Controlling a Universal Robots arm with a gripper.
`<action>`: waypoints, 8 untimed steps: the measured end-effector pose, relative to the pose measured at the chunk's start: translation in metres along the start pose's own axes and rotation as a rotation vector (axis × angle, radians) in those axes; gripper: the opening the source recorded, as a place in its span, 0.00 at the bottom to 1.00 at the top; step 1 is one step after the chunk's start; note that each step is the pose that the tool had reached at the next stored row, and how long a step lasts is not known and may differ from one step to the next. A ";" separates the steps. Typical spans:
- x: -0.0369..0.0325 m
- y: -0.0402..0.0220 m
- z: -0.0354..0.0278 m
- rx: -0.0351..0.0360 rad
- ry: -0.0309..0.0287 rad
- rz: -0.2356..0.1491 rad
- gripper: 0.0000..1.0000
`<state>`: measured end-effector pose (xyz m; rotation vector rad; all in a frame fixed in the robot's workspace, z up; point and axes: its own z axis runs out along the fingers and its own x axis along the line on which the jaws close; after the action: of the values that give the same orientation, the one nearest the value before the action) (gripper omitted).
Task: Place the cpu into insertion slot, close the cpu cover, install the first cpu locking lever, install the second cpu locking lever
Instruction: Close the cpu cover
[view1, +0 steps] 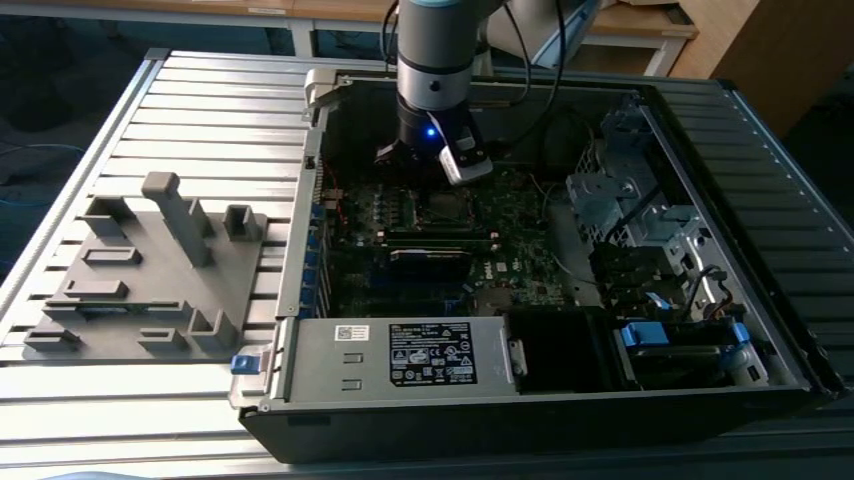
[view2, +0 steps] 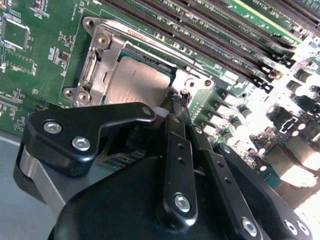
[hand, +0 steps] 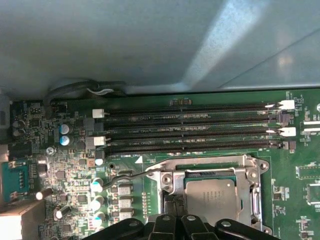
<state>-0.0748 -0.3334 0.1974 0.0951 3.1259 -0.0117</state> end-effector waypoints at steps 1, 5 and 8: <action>0.0000 0.0000 0.0004 0.0003 0.0001 0.000 0.10; 0.0000 0.0000 0.0007 0.0002 0.0000 0.000 0.10; -0.0001 0.0002 -0.0007 -0.0015 -0.0011 0.000 0.10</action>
<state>-0.0746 -0.3331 0.1980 0.0951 3.1247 -0.0095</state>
